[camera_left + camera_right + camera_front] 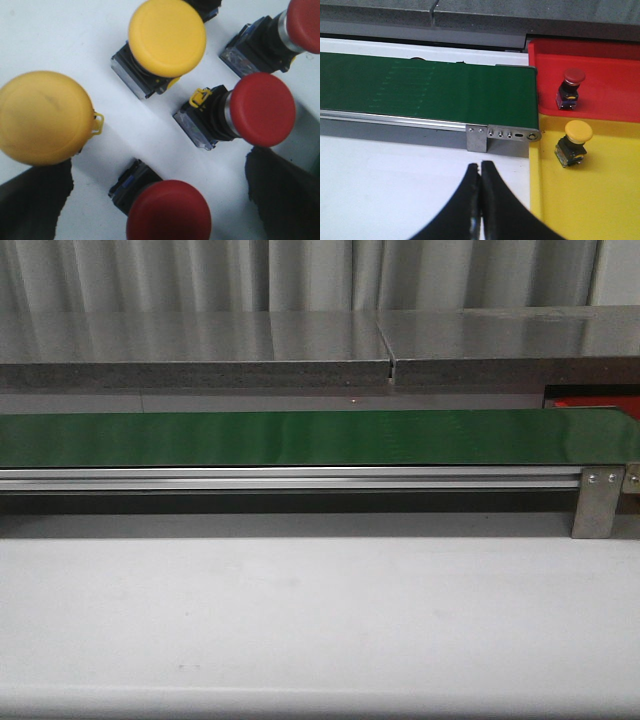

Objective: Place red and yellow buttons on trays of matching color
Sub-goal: 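Lower the left gripper onto the next red push-button and close, then lift the red button onto the belt's start and open the left gripper, then move the left gripper down to a yellow push-button and grasp it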

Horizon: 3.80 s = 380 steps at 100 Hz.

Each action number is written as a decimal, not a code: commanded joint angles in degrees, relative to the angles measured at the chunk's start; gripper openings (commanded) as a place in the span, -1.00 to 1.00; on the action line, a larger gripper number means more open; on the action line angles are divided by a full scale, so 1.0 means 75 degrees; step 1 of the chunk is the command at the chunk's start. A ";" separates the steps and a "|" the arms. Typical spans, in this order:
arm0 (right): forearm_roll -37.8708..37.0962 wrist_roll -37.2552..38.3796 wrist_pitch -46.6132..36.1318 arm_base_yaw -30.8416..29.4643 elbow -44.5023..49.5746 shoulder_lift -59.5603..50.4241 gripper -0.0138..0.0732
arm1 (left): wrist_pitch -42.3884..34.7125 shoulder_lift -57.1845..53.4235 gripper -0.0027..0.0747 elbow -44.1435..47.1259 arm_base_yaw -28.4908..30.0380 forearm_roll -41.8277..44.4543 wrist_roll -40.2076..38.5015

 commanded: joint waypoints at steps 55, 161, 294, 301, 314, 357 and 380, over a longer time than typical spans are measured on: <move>0.0107 -0.0057 -0.0545 -0.0005 -0.0205 0.0010 -0.84 | 0.0445 -0.0379 -0.61 -0.0245 0.0031 -0.0172 -0.0052; 0.0107 -0.0057 -0.0545 -0.0005 -0.0205 0.0010 -0.84 | 0.1971 -0.1543 -0.98 -0.1365 -0.1782 -0.0146 0.0195; 0.0107 -0.0057 -0.0545 -0.0005 -0.0205 0.0010 -0.84 | 0.3469 -0.1305 0.63 -0.2908 -0.0997 0.1179 0.0079; 0.0107 -0.0057 -0.0545 -0.0005 -0.0205 0.0010 -0.84 | 0.3480 -0.1305 0.63 -0.2908 -0.0662 0.1206 0.0079; 0.0107 -0.0057 -0.0545 -0.0005 -0.0205 0.0010 -0.84 | 0.3480 -0.1305 0.62 -0.2876 -0.0046 0.1325 0.0079; 0.0107 -0.0057 -0.0545 -0.0005 -0.0205 0.0010 -0.84 | 0.2357 -0.0935 0.62 -0.1987 0.0720 0.1372 0.0410; 0.0107 -0.0057 -0.0545 -0.0005 -0.0205 0.0010 -0.84 | 0.2245 -0.0240 0.62 -0.1987 0.0720 0.1372 0.0586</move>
